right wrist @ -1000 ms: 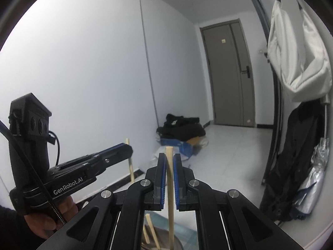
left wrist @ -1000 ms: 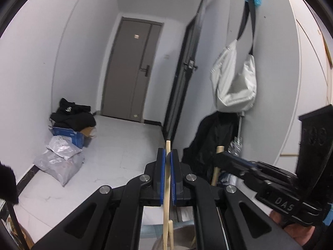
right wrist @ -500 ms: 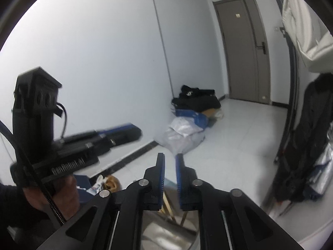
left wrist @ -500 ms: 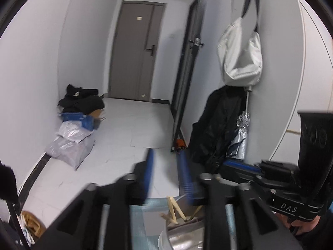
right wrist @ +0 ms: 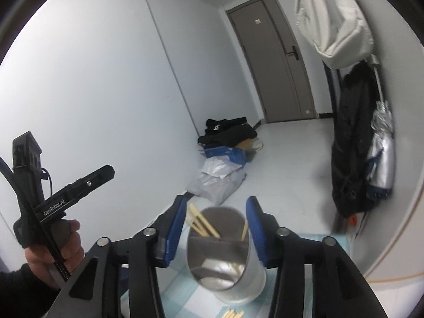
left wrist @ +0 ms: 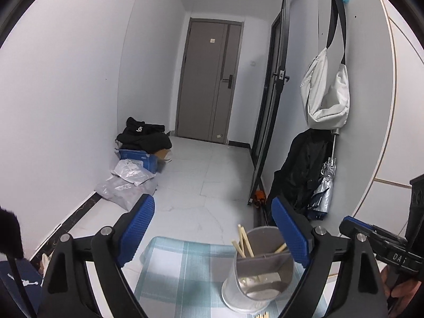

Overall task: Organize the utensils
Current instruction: 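Lower the chopsticks into the holder compartment and open both grippers, then withdraw both grippers from the holder back over the cloth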

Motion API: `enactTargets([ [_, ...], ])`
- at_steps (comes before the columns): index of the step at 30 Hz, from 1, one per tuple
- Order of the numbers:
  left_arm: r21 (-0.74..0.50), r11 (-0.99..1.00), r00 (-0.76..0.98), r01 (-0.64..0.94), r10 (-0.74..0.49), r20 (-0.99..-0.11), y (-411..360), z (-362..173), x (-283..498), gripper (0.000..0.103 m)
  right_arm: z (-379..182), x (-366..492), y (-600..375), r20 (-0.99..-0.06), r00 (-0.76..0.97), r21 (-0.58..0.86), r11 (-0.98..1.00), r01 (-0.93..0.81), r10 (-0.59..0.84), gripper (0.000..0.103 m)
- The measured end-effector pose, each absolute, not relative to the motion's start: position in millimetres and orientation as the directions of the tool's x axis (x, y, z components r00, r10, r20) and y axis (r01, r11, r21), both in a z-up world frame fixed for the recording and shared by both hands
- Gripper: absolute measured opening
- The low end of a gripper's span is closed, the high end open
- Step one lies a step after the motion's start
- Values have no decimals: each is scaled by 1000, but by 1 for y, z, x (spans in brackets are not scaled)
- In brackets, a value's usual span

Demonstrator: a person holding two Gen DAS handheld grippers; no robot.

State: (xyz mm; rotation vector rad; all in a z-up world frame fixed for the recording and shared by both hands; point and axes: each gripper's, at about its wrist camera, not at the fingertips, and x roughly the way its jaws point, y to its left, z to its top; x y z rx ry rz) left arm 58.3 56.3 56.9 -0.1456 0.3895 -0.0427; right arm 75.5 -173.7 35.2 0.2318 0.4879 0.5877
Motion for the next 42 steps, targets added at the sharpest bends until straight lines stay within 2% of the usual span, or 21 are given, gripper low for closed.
enactTargets([
  [2, -164, 986, 924, -6, -57, -379, 57, 56, 50, 94, 35, 67, -173, -388, 725, 344, 819, -459, 569, 47],
  [6, -168, 985, 923, -26, -40, -382, 56, 52, 35, 98, 31, 48, -177, -397, 739, 347, 835, -427, 544, 57],
  [8, -169, 985, 924, -39, -28, -381, 56, 48, 26, 100, 29, 41, -177, -403, 734, 359, 833, -422, 546, 58],
  [20, -197, 980, 905, -41, -47, -422, 45, 7, 0, 100, -1, -4, -183, -452, 759, 326, 879, -348, 468, 68],
  [26, -189, 981, 873, -46, -52, -484, 45, -21, 0, 100, -21, -13, -191, -485, 772, 326, 904, -276, 410, 73],
  [31, -183, 982, 857, -49, -52, -513, 44, -36, -2, 100, -42, -13, -186, -553, 747, 289, 926, -243, 369, 74],
  [35, -177, 983, 819, -44, -66, -571, 41, -50, 3, 100, -66, -10, -179, -625, 697, 276, 935, -224, 352, 74],
  [42, -140, 990, 780, -2, -86, -620, 35, -66, 3, 100, -106, 4, -178, -730, 585, 309, 934, -180, 354, 74],
])
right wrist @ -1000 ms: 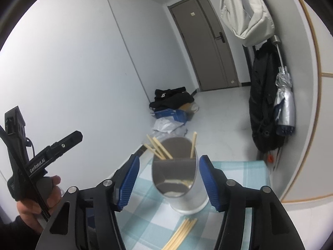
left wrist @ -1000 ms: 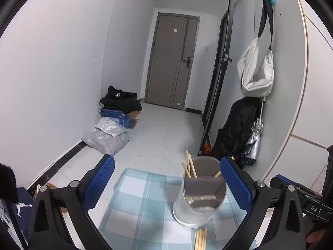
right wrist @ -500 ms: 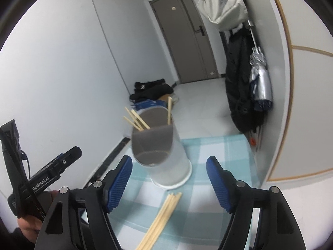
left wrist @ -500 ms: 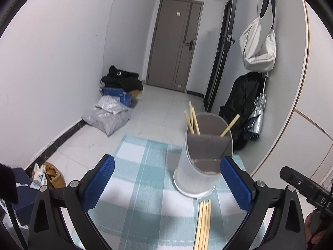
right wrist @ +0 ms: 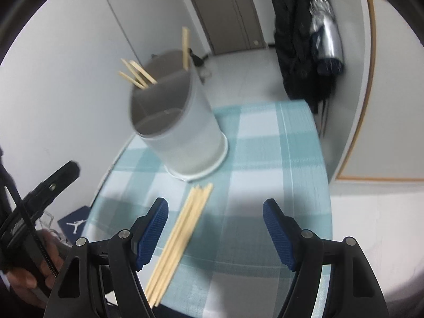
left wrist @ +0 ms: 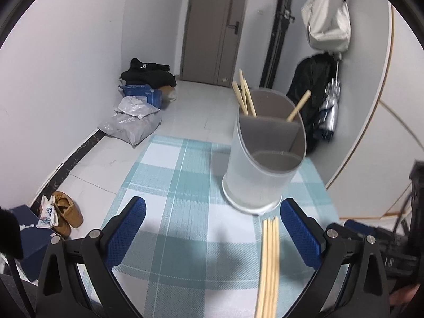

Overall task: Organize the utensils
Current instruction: 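Withdraw both grippers from the holder back over the cloth, then lower the right gripper to the chopstick bundle and pinch one chopstick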

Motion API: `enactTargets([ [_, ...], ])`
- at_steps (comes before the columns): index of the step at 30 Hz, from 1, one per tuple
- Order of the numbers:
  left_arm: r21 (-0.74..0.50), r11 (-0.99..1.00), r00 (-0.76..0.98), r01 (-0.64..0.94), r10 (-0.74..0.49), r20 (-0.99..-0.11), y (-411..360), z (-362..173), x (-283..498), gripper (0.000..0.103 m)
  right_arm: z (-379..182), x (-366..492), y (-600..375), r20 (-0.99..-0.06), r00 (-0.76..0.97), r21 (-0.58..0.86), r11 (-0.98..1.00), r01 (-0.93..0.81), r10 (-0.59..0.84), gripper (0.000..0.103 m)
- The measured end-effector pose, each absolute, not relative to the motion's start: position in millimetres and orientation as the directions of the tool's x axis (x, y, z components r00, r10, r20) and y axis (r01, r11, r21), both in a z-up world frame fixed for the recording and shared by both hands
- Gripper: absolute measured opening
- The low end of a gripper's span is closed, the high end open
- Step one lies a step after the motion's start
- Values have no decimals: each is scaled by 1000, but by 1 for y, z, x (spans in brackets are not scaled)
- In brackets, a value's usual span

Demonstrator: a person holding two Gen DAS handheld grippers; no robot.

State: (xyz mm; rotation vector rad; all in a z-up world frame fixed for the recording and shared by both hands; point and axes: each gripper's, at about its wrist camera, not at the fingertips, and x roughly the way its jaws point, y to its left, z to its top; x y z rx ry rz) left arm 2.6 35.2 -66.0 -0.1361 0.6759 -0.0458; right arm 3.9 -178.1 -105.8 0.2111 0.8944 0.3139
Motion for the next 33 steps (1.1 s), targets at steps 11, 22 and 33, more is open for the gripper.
enactTargets([
  [11, -264, 961, 633, -81, -156, -758, 61, -98, 29, 100, -148, 30, -167, -827, 452, 296, 943, -152, 333, 69],
  [22, -260, 959, 616, -114, -137, -776, 68, -101, 38, 100, -161, 46, -133, -861, 430, 200, 957, -208, 273, 54],
  [33, -220, 965, 630, -143, -83, -772, 77, -98, 46, 100, -161, 43, -104, -872, 450, 74, 962, -264, 191, 33],
])
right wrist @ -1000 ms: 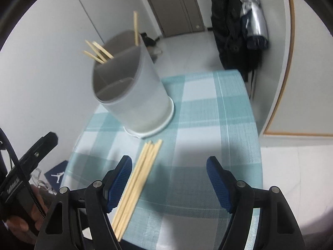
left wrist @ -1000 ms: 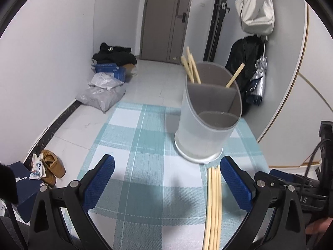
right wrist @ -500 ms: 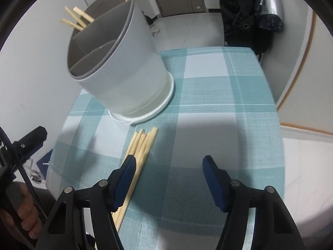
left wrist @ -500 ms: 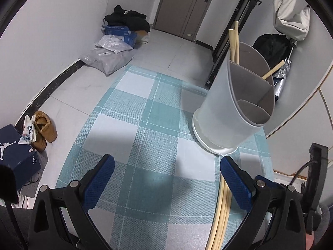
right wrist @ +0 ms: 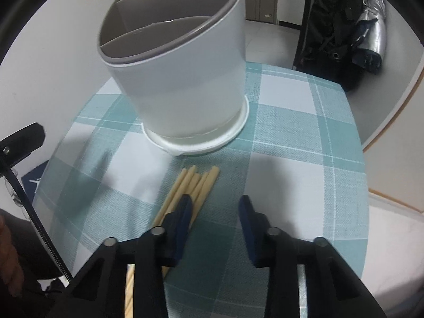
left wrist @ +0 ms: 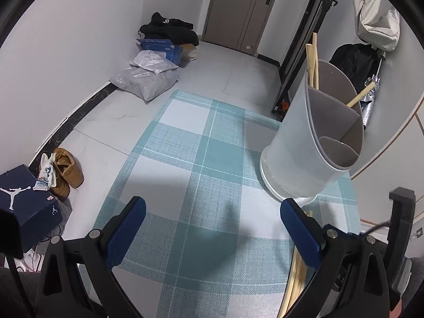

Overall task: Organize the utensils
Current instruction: 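Lower the right gripper to the chopstick bundle and pinch one chopstick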

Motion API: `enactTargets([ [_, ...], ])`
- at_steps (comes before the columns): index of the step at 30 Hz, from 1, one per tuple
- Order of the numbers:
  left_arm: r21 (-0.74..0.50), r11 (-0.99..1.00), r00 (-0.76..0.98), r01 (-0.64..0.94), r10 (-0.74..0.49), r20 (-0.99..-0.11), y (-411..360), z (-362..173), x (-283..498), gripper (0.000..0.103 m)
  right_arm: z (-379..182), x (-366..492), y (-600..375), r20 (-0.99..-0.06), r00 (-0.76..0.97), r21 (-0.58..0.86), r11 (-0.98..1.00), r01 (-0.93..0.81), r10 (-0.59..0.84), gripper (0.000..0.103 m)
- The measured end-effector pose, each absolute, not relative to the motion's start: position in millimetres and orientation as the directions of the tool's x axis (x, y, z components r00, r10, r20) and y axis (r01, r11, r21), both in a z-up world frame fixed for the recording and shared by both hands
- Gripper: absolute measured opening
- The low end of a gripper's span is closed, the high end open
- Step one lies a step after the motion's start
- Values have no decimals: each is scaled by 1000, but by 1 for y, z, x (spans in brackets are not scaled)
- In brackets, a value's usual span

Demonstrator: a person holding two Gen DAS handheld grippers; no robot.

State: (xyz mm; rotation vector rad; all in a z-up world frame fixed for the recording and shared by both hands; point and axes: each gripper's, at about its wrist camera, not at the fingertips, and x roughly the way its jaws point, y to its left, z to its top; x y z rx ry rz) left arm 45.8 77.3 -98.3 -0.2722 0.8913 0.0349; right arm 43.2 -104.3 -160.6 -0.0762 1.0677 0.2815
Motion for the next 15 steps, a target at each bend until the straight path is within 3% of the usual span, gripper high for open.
enactTargets([
  [8, -197, 968, 651, -154, -50, -757, 78, -93, 46, 100, -160, 35, -96, -871, 458, 48, 958, -284, 179, 23],
  [15, -206, 958, 637, -201, -33, -770, 90, -96, 46, 100, -161, 33, -96, -867, 466, 49, 961, -271, 176, 22],
])
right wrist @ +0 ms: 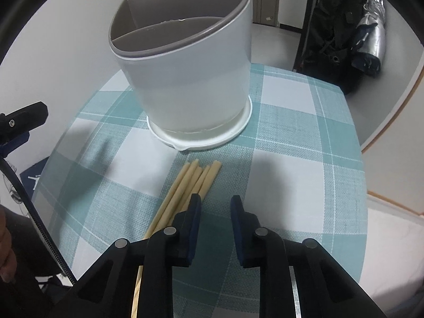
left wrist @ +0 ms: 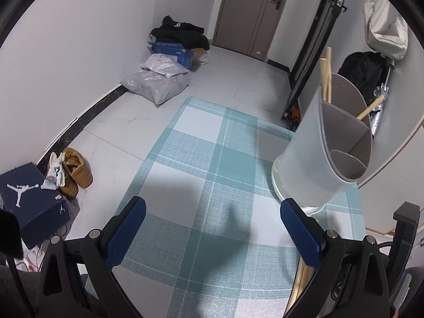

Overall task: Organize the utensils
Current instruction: 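Lower the right gripper to the chopstick bundle and pinch one chopstick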

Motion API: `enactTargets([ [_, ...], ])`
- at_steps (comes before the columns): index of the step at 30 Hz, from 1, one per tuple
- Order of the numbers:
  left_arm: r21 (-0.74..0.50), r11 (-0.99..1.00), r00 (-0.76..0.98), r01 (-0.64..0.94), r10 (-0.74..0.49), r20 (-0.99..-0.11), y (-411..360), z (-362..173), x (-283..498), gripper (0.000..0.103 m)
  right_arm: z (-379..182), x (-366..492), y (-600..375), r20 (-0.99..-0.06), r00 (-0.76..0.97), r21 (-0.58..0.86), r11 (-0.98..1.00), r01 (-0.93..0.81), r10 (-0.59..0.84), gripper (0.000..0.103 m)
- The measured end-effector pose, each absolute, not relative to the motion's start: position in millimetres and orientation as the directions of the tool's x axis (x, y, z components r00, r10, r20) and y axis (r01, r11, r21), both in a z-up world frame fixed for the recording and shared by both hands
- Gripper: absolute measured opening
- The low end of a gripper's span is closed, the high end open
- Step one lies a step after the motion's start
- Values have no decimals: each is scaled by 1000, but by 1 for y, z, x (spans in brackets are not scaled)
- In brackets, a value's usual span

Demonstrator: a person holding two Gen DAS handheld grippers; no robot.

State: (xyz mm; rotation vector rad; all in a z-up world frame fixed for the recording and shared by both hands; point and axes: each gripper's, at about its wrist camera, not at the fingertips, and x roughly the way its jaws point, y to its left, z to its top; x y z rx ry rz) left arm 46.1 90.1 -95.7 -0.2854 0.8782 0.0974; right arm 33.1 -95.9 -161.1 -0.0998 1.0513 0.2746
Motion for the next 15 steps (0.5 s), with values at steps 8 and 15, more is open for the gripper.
enactTargets([
  [8, -232, 948, 643, -219, -39, -765, 100, -97, 44, 100, -159, 28, -81, -861, 489, 13, 967, -254, 140, 21],
  [15, -233, 951, 653, -202, -47, -756, 101, -95, 41, 100, -160, 30, -71, -858, 489, 13, 958, -286, 157, 21],
])
